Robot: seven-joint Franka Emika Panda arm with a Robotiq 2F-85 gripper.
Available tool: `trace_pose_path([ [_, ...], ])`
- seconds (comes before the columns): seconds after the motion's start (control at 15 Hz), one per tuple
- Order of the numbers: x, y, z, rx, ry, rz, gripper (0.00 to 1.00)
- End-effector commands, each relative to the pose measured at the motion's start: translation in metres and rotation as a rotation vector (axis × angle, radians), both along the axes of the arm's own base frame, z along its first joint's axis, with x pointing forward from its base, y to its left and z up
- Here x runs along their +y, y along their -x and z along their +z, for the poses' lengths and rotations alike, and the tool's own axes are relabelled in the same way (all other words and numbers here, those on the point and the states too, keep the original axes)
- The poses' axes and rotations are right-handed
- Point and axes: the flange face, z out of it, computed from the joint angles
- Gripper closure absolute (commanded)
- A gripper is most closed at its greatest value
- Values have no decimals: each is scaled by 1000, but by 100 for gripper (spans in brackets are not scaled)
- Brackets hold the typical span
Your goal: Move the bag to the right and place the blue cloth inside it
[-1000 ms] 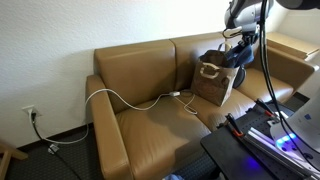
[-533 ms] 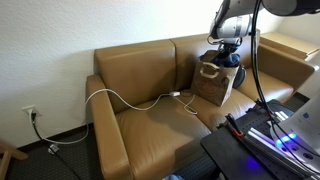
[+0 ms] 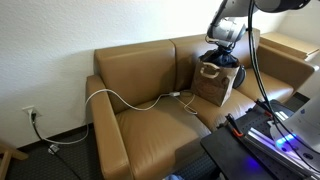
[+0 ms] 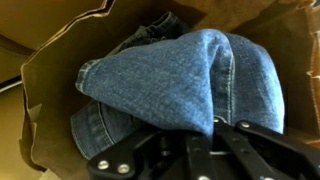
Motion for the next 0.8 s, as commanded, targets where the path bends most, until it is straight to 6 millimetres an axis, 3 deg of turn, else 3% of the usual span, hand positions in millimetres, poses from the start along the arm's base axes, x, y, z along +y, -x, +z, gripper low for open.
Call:
trace_pose_path([
  [0.0, -14, -25, -31, -68, -154, -56, 99],
  [0.2, -21, -37, -70, -47, -232, -77, 99],
  [0.33, -33, -25, -108, 38, -280, -114, 99],
  [0.6, -64, 12, -137, 184, -270, -177, 99],
  [0.67, -67, 19, -135, 216, -268, -180, 71],
  [0.73, -66, 22, -125, 239, -256, -169, 70],
])
